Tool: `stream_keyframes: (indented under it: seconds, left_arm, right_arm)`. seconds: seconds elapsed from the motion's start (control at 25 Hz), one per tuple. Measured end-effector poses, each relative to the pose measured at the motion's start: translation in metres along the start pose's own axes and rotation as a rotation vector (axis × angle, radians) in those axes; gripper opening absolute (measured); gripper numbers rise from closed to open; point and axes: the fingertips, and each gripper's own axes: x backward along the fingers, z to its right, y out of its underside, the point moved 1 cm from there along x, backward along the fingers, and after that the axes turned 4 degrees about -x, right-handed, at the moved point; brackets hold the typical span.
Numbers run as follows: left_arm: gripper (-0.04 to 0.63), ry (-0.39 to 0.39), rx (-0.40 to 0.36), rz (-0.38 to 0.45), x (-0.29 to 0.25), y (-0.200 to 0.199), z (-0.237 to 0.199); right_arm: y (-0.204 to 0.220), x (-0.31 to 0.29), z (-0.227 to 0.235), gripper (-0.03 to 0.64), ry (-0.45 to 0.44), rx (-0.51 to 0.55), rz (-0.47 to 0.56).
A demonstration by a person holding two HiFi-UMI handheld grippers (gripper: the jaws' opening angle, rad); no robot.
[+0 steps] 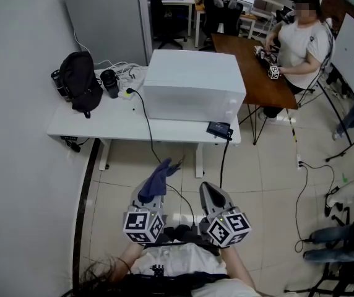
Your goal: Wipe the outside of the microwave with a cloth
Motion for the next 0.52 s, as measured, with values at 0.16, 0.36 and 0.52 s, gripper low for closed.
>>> stream_keyframes:
  seconds: [0.16, 0.36, 0.52]
  left_arm:
    - [0.051, 0.006, -0.003, -0.007, 0.0026, 0.0019, -0.0005]
    - [0.051, 0.005, -0.005, -0.008, 0.0038, 0.0009, -0.0023]
    - [0.051, 0.009, -0.008, -0.010, 0.0046, 0.0008, -0.0032]
  right_arm:
    - [0.0041, -0.0003, -0.0038, 0.020, 0.000, 0.009, -0.013]
    - [0.0028, -0.0026, -0.0092, 0.020, -0.001, 0.027, -0.018]
    - [0.0058, -0.0029, -0.0103, 0.020, -0.001, 0.026, -0.017]
